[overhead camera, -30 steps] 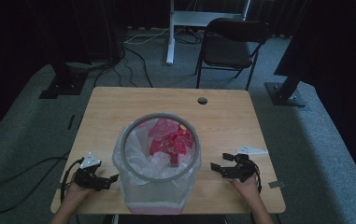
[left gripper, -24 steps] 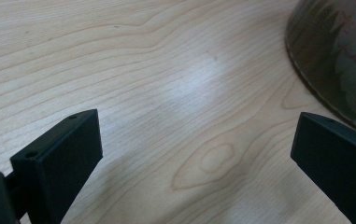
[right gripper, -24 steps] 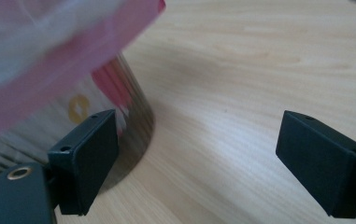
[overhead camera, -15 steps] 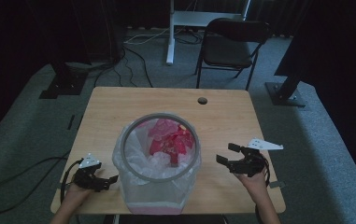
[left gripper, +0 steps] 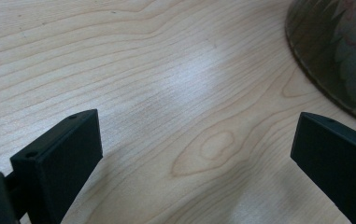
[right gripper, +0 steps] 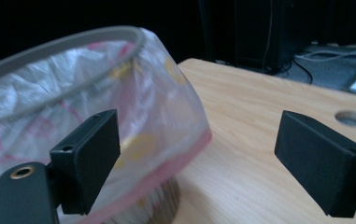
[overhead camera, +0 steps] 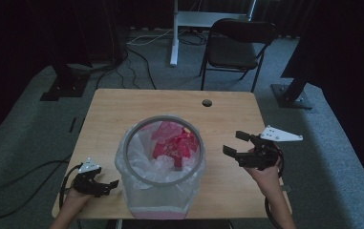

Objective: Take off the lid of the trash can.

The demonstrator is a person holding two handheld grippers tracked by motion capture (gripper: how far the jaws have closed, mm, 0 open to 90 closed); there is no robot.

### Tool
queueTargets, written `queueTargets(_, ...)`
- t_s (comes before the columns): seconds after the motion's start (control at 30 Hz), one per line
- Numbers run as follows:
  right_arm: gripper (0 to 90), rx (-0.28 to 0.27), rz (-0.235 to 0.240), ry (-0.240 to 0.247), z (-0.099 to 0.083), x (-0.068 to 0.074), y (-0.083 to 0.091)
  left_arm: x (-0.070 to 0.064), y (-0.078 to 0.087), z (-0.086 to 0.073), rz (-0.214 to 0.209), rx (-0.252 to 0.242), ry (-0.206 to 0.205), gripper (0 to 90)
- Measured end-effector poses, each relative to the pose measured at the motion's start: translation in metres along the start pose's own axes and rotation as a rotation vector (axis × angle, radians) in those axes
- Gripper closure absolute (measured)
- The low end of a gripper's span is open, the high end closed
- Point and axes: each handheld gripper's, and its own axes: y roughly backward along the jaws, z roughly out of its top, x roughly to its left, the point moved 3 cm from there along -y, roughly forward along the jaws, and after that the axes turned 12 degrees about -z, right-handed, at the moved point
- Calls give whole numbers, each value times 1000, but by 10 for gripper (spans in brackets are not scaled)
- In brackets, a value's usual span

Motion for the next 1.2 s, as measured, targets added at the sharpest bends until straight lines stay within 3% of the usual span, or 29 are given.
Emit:
queueTargets(0.4, 145, -16, 30, 71, 48, 24, -15, -4, -7, 1, -12, 27, -23, 21)
queueTargets(0.77, 183, 31, 74, 127, 76, 46, -54, -5, -10, 1, -18, 38, -32, 21)
queueTargets(1.03, 417, 133, 100, 157, 81, 59, -86, -4, -9, 1, -24, 33, -27, 20)
queueTargets(1.2, 581, 186, 106, 206, 81, 65, -102, -4, -10, 1, -29, 41, -34, 20)
